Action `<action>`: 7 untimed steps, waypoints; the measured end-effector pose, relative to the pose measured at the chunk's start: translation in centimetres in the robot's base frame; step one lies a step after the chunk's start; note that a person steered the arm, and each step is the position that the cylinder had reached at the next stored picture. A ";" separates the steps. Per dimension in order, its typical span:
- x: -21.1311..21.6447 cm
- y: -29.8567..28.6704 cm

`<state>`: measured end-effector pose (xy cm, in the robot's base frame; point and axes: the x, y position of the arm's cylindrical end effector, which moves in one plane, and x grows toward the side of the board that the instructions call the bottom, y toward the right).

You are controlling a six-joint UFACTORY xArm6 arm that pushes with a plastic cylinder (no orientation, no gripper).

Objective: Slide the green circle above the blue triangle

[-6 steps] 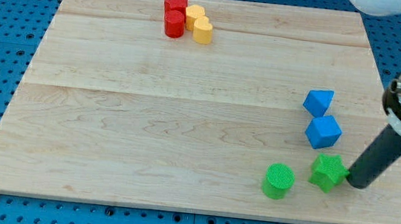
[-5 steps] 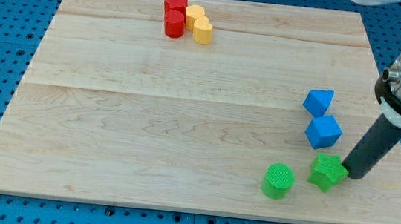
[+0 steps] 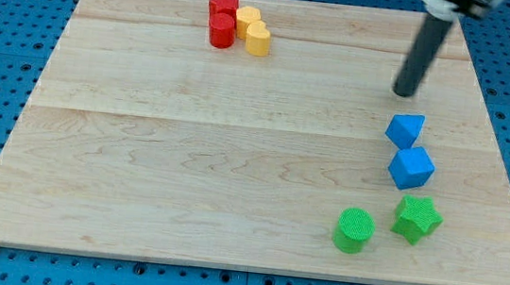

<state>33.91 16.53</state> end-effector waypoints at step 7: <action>28.0 -9.8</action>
<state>61.90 6.69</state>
